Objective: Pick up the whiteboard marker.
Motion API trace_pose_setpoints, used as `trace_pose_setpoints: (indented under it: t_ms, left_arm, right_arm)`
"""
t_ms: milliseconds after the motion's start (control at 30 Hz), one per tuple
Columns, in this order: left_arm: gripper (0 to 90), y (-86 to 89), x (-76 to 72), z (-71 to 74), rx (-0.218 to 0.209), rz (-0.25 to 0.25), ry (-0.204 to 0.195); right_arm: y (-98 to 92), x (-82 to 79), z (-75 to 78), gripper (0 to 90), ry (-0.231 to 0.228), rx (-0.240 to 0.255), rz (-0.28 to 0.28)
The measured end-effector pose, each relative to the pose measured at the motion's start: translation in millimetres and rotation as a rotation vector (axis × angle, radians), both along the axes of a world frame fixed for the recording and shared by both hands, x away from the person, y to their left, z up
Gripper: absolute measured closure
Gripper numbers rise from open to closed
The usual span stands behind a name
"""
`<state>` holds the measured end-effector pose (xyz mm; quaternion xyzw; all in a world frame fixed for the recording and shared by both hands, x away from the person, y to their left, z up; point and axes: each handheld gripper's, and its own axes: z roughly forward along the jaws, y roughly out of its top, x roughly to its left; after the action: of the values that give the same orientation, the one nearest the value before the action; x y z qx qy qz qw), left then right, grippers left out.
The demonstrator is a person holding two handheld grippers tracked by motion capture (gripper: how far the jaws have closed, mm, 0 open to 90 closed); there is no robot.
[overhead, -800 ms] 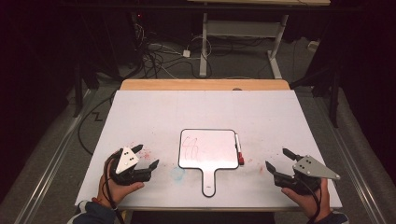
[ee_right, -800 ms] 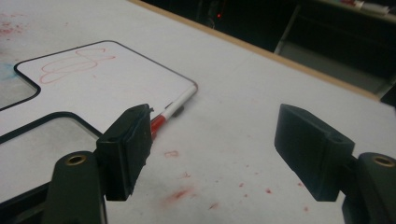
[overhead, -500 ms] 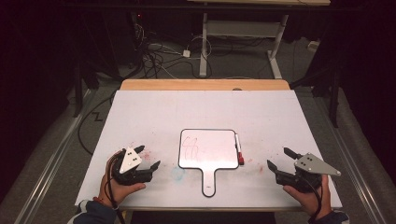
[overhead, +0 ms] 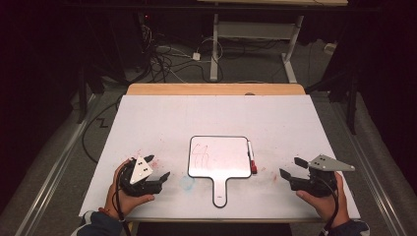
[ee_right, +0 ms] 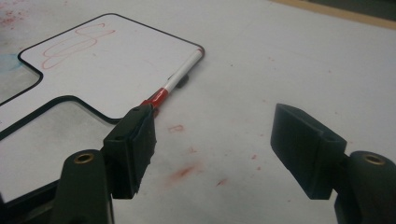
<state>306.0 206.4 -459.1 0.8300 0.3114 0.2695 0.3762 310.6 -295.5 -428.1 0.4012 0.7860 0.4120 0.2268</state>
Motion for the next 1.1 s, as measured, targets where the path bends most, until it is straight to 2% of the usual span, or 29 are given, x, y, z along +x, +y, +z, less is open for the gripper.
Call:
trace_pose_setpoints:
  t_ms: [67, 100, 233, 367, 433, 500, 533, 567, 633, 667, 767, 967, 1100]
  left_arm:
    - [21.8, -0.3, -0.1, -0.5, 0.003, 0.0, 0.0]
    - [21.8, -0.3, -0.1, -0.6, 0.002, 0.0, 0.002]
    - [21.8, 0.3, -0.9, -1.1, 0.005, 0.005, 0.001]
    - [21.8, 0.5, -1.8, -1.6, 0.014, 0.006, -0.005]
    - [21.8, 0.0, -2.0, -1.9, 0.018, 0.008, -0.005]
    - [21.8, -0.2, -2.3, -2.2, 0.021, 0.004, -0.002]
    - [21.8, -0.3, -2.3, -2.4, 0.025, 0.003, -0.002]
    - [21.8, -0.6, -2.3, -2.8, 0.029, 0.003, -0.002]
    - [21.8, -0.5, -2.5, -3.4, 0.029, 0.001, 0.002]
    - [21.8, -0.3, -2.7, -3.7, 0.032, 0.0, 0.002]
    - [21.8, 1.0, -2.8, -4.6, 0.034, 0.005, 0.006]
    - [21.8, 1.2, -4.1, -4.2, 0.035, 0.007, 0.004]
    - [21.8, 0.4, -3.4, -4.8, 0.039, 0.007, 0.006]
  right_arm:
    - [2.0, 2.0, 0.5, 33.0, 0.01, -0.008, 0.002]
    - [5.9, 6.8, 1.2, 33.2, 0.034, -0.002, 0.01]
    - [12.8, 16.0, 2.3, 35.0, 0.058, -0.006, 0.028]
    - [27.5, 35.6, 4.1, 37.1, 0.127, -0.02, 0.061]
    - [30.5, 41.0, 4.5, 37.7, 0.138, -0.016, 0.065]
    - [39.7, 57.3, 4.5, 39.8, 0.198, 0.007, 0.075]
    - [39.7, 57.3, 4.5, 39.8, 0.198, 0.007, 0.075]
    - [42.6, 62.0, 3.9, 39.9, 0.218, 0.013, 0.066]
    - [52.1, 71.6, -1.4, 42.8, 0.281, -0.006, 0.075]
    - [52.1, 71.6, -1.4, 42.8, 0.281, -0.006, 0.075]
    - [61.8, 79.8, -9.9, 47.8, 0.342, -0.019, 0.081]
    - [70.4, 86.8, -16.4, 49.8, 0.39, -0.011, 0.097]
    - [74.6, 92.8, -23.5, 55.0, 0.434, -0.008, 0.099]
